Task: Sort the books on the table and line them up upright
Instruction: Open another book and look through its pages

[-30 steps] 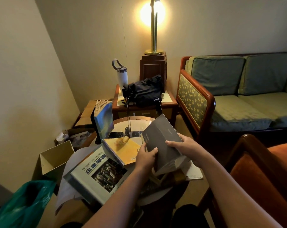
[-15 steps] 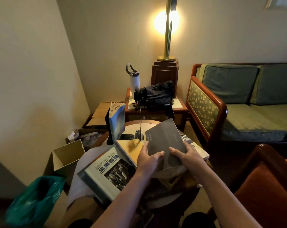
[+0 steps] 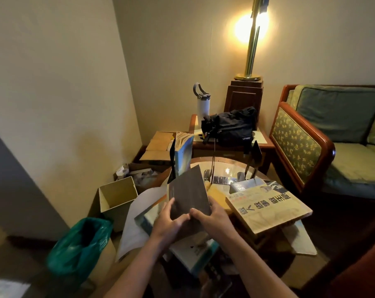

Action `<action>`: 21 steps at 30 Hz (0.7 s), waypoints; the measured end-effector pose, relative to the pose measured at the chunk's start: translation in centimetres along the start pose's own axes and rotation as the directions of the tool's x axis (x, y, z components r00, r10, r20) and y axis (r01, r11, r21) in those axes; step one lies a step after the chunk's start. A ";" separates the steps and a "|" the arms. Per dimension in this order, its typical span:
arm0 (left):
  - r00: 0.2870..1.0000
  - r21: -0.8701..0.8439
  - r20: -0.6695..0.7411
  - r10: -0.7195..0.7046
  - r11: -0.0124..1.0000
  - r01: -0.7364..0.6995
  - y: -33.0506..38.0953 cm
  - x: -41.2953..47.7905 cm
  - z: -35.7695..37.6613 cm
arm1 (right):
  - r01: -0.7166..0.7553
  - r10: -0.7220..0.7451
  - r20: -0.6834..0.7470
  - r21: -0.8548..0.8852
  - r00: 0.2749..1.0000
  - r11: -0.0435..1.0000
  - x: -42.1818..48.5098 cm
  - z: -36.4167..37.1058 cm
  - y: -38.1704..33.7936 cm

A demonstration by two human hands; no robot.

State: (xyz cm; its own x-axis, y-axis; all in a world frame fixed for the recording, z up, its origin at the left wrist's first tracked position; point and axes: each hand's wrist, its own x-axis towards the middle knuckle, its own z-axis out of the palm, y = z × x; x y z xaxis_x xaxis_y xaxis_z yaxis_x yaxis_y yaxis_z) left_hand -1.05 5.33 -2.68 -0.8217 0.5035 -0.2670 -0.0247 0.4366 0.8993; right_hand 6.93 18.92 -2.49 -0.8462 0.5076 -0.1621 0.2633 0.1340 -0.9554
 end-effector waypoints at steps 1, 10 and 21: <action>0.999 -0.001 0.023 -0.029 1.000 0.029 -0.4 -0.1 -0.3 | 0.000 0.000 -0.006 -0.027 1.000 1.000 0.1 0.6 0.2; 0.998 -0.096 0.034 -0.058 0.994 0.061 -1.4 -0.8 -1.9 | 0.039 -0.031 0.103 -0.079 0.994 0.996 0.0 3.3 -0.4; 0.994 -0.170 -0.027 0.110 0.979 -0.113 -0.6 -1.8 -2.5 | 0.148 -0.138 0.150 -0.059 0.979 0.987 -0.9 6.0 -3.4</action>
State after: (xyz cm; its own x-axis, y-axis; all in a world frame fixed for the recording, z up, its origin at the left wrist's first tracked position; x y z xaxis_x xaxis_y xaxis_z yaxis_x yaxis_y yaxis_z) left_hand -0.95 2.25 -1.89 -0.8346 0.5280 -0.1568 -0.0279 0.2438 0.9694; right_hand 4.07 12.92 -0.56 -0.9344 0.3503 -0.0638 0.1616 0.2575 -0.9527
